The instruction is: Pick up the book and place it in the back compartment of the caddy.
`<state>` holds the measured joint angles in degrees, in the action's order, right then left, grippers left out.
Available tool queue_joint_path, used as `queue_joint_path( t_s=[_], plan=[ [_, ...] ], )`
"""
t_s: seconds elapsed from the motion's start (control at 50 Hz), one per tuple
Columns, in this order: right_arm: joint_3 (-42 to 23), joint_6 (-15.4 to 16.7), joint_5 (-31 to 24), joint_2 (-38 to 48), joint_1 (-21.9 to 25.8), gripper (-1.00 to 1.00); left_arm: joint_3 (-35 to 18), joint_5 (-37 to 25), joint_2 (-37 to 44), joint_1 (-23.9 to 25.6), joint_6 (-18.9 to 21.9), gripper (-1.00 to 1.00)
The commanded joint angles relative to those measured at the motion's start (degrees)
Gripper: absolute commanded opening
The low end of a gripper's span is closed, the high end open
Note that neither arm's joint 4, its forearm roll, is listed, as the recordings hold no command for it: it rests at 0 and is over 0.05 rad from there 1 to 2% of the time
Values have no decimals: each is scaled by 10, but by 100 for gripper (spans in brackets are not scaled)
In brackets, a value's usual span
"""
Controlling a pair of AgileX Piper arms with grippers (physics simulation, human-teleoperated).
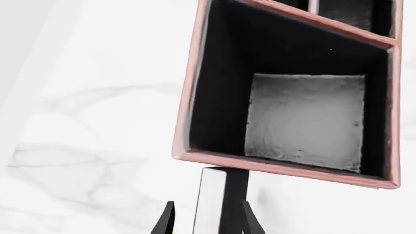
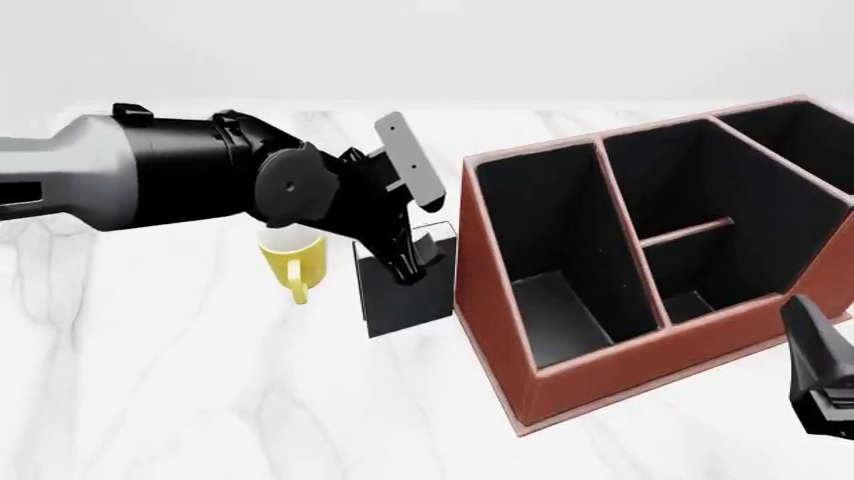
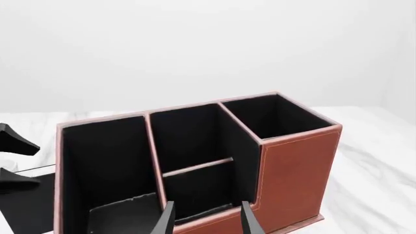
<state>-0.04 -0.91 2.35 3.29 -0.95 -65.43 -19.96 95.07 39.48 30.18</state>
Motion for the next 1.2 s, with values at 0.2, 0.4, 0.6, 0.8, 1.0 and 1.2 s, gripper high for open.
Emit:
queue_joint_path(
  t_s=[0.2, 0.4, 0.6, 0.8, 1.0, 1.2],
  plan=[
    [0, -1, 1, 2, -1, 100, 17, 31, 38, 1, -8, 100],
    [0, 0, -1, -1, -1, 100, 22, 30, 38, 3, -9, 100],
    [0, -1, -3, -2, -1, 100, 24, 38, 49, -7, -5, 100],
    [0, -1, -2, -2, -1, 100, 20, 52, 60, -19, 2, 100],
    [0, -1, -5, -5, -2, 100, 21, 49, 58, -13, -14, -100],
    [0, -1, -5, -6, -2, 100, 24, 49, 55, -9, -26, -100]
  ],
)
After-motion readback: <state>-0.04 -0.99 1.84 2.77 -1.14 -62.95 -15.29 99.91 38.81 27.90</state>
